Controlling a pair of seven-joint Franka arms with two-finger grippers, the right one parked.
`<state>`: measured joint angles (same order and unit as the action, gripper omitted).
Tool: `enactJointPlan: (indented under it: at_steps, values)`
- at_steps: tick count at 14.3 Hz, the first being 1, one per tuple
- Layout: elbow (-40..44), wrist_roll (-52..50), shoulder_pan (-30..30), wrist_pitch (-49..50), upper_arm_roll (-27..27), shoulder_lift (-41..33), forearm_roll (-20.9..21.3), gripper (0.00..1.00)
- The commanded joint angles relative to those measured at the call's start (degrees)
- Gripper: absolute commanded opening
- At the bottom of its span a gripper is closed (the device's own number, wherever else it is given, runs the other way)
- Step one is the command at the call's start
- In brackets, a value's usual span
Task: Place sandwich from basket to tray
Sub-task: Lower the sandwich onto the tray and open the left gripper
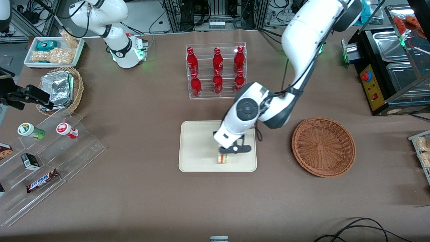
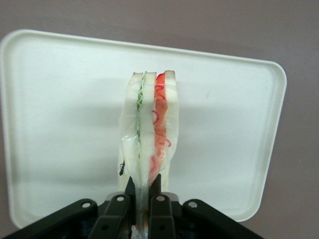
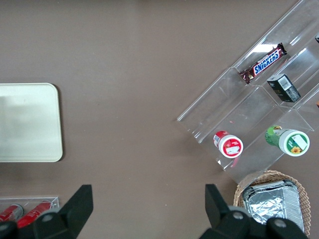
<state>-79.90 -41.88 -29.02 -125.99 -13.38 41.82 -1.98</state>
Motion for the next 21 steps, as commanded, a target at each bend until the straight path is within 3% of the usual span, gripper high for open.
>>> enactJointPlan:
  at_steps: [1, 4, 5, 6, 7, 10, 17, 19, 21]
  values:
    - [4.5, -0.9, -1.9, -0.6, 0.5, 3.9, -0.6, 0.01]
    - [3.9, -1.1, -2.2, -3.6, 0.5, 5.4, -0.4, 0.05]
    - [3.9, -1.2, -2.2, -3.6, 0.5, 5.5, -0.5, 0.15]
    - [3.9, -1.2, -2.2, -3.5, 0.5, 5.2, -0.5, 0.49]
    - [3.9, -1.5, -2.2, -3.4, 0.5, 4.9, -0.3, 0.99]
    - [3.5, -6.0, -1.7, -0.4, 0.5, 1.4, -0.2, 1.0]
    - [3.2, -5.2, 3.0, 20.3, 1.3, -12.9, 0.2, 1.0]
    - [3.0, -4.3, 4.3, 25.2, 2.0, -15.9, 4.3, 1.0]
    - [1.2, -4.2, 7.0, 29.6, 3.2, -19.0, 4.8, 1.0]
